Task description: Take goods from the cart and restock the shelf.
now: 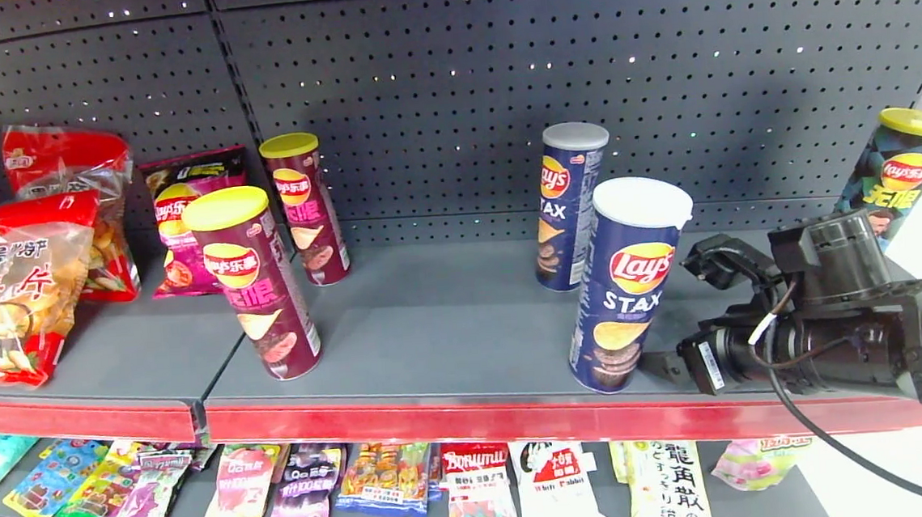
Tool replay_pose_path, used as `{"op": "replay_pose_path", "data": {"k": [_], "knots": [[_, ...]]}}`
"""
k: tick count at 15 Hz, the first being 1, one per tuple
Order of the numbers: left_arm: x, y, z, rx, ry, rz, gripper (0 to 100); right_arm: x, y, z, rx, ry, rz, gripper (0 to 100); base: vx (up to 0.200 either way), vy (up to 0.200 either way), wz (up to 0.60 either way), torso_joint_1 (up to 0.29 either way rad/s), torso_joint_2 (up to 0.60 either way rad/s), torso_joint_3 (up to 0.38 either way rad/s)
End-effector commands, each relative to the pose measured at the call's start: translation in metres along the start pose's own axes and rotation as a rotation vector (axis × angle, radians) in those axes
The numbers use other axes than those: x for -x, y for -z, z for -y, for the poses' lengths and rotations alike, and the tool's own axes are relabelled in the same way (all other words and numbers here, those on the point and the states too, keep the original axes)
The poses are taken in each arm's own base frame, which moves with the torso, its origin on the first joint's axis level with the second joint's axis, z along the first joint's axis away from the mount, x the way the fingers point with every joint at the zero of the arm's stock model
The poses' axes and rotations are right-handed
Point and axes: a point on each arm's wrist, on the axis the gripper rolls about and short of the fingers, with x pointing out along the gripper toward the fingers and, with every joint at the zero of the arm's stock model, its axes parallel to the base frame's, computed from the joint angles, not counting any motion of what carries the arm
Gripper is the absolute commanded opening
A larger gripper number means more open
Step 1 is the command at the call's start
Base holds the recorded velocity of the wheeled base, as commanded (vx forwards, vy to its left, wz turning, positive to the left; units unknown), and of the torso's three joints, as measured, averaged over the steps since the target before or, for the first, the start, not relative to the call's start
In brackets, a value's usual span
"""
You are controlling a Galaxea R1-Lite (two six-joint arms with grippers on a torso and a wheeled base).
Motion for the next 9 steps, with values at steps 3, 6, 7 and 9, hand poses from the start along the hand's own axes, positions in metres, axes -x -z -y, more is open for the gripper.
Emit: {"op": "replay_pose_path", "data": {"k": [3,6,7,9], "knots": [[-0.0001,-0.0001,0.0,-0.001,-0.001,-0.001,100,-0.0024,-0.002,-0.0022,0.005,-0.006,0.011,100,0.0,0.0,0.0,0.0,0.0,0.0],[-0.0001,-0.0001,0.0,-0.001,-0.001,-0.001,100,-0.0015,-0.0016,-0.0045,0.011,-0.007,0.012,100,0.0,0.0,0.0,0.0,0.0,0.0],[-0.0001,-0.0001,0.0,-0.001,-0.001,-0.001,100,-0.0015,-0.0017,-0.0048,0.012,-0.003,0.011,100,0.0,0.0,0.0,0.0,0.0,0.0],[-0.0001,-0.0001,0.0,-0.001,-0.001,-0.001,100,-0.0014,-0.0025,-0.0047,0.011,-0.002,0.014,100,0.0,0.0,0.0,0.0,0.0,0.0]]}}
